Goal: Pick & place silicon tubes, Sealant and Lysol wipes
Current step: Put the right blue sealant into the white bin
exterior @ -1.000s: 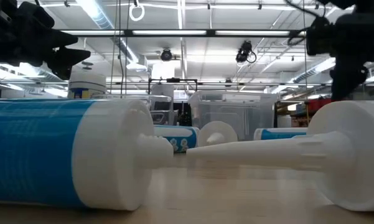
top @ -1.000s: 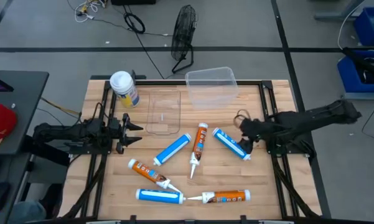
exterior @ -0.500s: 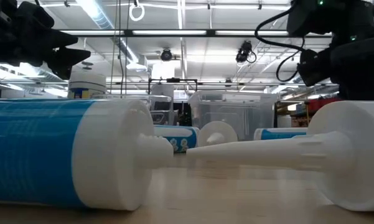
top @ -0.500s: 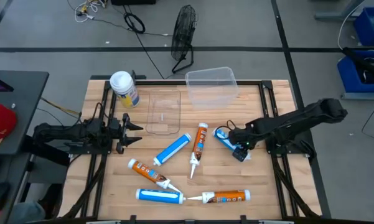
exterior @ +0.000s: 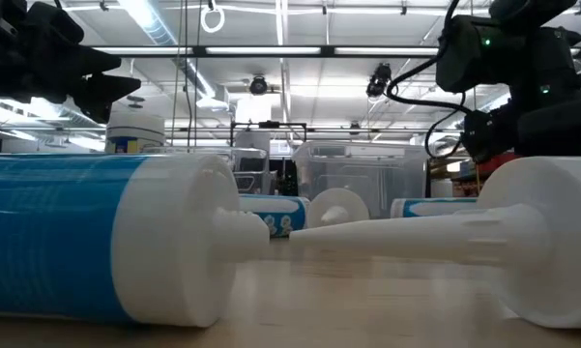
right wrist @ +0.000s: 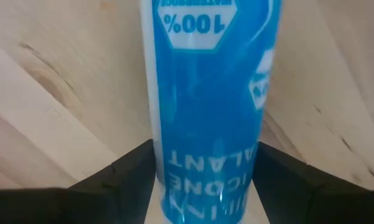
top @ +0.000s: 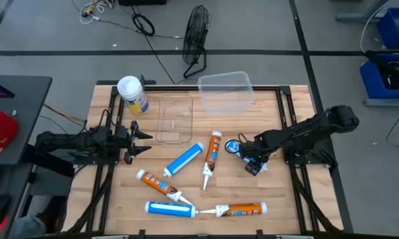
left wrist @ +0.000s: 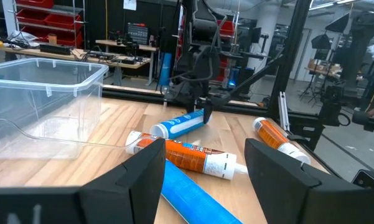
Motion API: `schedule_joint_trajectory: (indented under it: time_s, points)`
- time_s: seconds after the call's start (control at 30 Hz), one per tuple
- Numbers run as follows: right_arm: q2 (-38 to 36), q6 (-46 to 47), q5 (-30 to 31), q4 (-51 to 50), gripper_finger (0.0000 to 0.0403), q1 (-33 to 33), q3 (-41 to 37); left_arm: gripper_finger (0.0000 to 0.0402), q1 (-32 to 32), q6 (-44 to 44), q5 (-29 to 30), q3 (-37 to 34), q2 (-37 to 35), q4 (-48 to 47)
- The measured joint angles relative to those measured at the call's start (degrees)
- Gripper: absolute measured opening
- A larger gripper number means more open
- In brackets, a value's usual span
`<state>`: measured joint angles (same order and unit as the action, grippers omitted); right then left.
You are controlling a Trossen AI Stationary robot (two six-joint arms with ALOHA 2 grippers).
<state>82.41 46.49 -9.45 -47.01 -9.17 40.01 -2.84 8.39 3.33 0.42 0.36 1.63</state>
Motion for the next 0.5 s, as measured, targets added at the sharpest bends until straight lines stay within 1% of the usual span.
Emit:
schedule_joint_trajectory:
  time_s: [0.13, 0.3, 0.5]
  points:
    - [1.6, -3.7, -0.3, 1.6, 0.0242, 0.0, 0.1, 0.0225, 0.0, 0.2, 0.0, 0.0, 0.0, 0.0]
    - [3.1, -7.1, -0.3, 2.8, 0.0217, 0.0, 0.2, 0.0225, 0.0, 1.5, 0.0, 0.0, 0.0, 0.0]
    - [3.1, -9.2, 0.6, 3.4, 0.0215, -0.1, 0.2, 0.0225, 0.0, 1.5, 0.0, 0.0, 0.0, 0.8]
